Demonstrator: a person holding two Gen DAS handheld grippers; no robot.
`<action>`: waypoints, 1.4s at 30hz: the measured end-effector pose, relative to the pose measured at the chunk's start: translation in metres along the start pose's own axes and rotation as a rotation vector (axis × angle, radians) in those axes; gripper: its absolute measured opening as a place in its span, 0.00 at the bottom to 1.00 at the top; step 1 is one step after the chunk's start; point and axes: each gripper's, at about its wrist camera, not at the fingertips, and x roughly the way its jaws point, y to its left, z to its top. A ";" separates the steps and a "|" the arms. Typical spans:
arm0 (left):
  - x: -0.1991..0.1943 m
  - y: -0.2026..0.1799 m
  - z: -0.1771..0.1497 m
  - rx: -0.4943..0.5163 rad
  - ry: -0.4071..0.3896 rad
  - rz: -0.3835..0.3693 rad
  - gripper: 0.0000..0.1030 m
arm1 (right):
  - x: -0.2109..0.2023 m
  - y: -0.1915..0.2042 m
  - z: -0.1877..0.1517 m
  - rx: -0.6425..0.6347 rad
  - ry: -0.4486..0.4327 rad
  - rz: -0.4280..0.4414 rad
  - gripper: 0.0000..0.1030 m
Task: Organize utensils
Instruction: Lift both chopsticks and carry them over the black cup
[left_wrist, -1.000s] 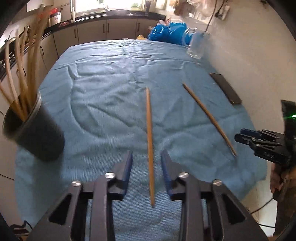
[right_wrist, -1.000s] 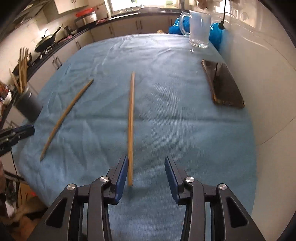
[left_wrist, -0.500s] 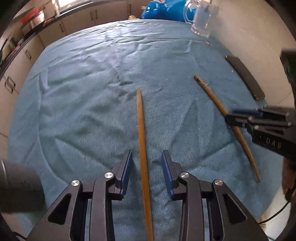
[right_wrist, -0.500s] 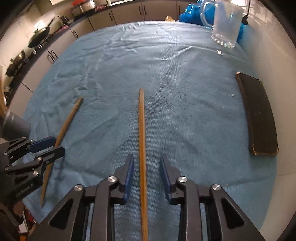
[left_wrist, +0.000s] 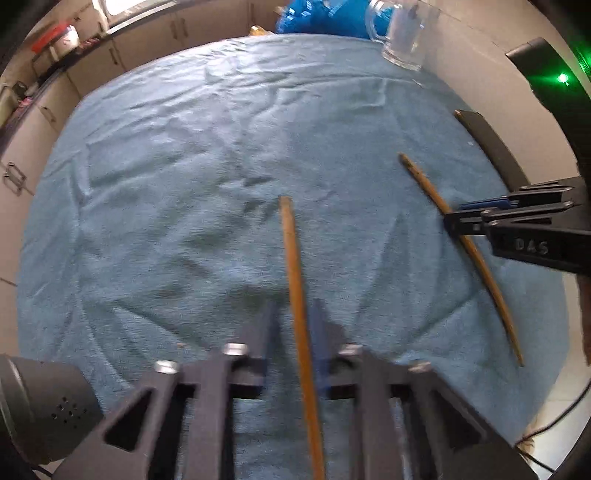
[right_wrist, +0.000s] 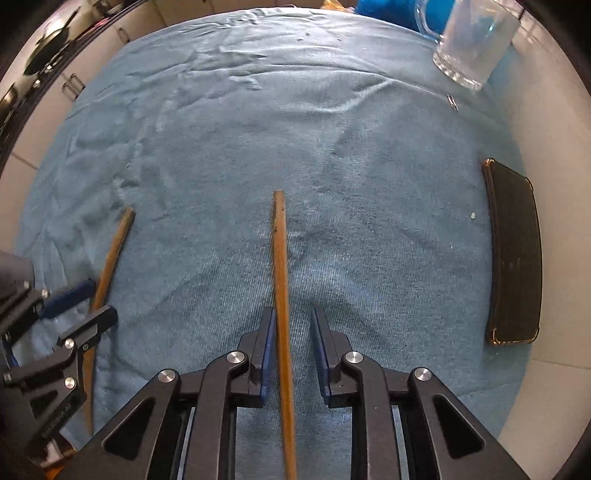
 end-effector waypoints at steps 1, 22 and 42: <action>-0.001 0.003 -0.003 -0.022 -0.014 -0.013 0.06 | 0.000 0.002 -0.001 -0.002 -0.012 -0.011 0.19; -0.110 0.008 -0.077 -0.172 -0.373 -0.048 0.06 | -0.074 0.010 -0.094 0.045 -0.453 0.159 0.07; -0.204 0.029 -0.137 -0.298 -0.646 0.063 0.07 | -0.122 0.066 -0.142 -0.002 -0.626 0.273 0.08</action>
